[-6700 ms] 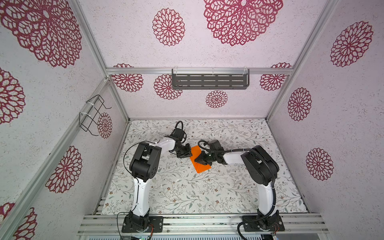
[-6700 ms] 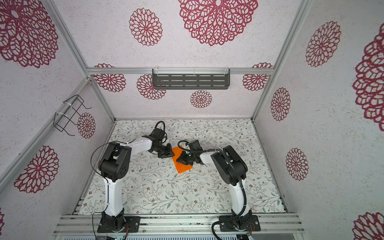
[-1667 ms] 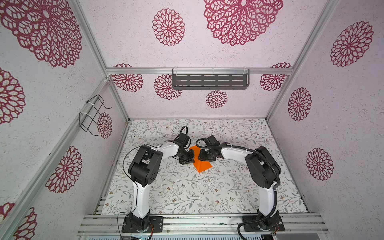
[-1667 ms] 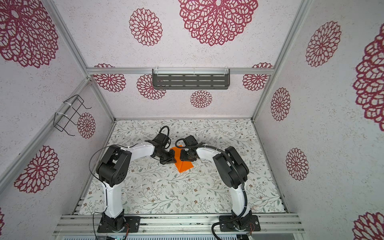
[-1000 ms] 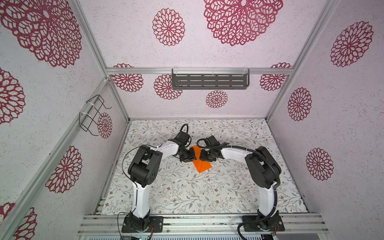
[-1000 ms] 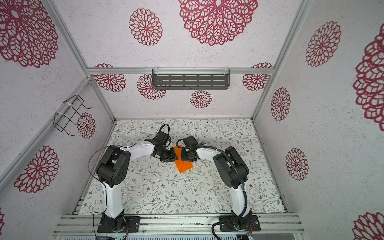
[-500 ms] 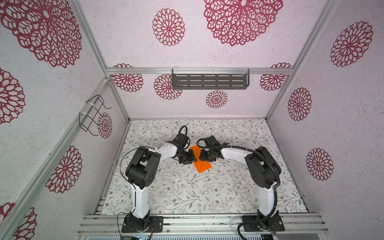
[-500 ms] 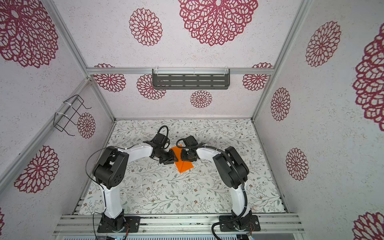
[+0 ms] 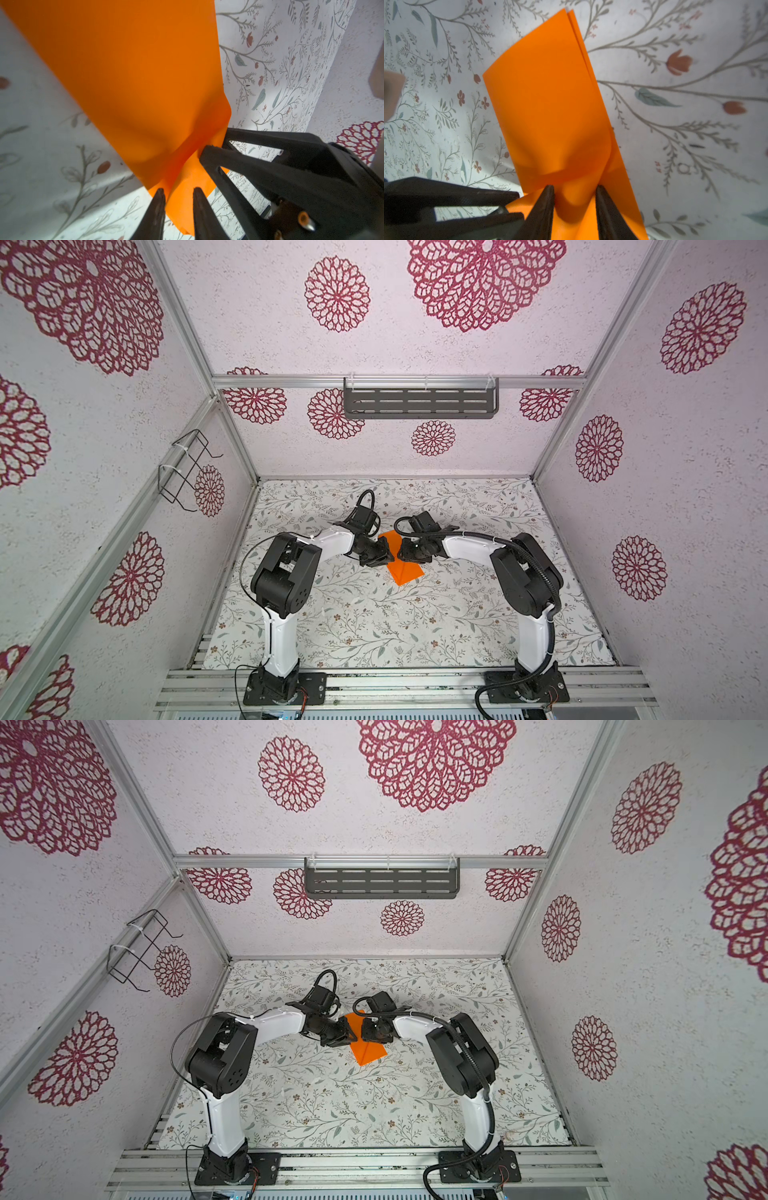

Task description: Fold a paper plane with a square sheet of paper (pick it up from the middle)

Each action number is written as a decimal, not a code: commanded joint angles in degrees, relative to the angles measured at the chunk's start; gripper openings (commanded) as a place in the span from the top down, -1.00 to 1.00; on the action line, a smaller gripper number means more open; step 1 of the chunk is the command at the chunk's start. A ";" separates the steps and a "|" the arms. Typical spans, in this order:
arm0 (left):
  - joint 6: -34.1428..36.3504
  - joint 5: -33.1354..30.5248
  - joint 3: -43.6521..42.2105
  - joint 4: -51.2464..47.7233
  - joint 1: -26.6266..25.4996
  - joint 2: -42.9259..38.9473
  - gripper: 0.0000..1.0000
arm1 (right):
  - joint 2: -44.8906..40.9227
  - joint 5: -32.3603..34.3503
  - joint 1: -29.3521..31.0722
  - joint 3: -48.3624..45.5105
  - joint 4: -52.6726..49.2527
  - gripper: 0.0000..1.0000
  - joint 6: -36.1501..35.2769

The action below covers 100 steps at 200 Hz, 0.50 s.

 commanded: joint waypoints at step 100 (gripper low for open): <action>3.65 -2.82 1.99 -0.89 0.62 2.87 1.00 | 0.25 -0.24 -0.06 -3.00 -4.58 0.12 -4.56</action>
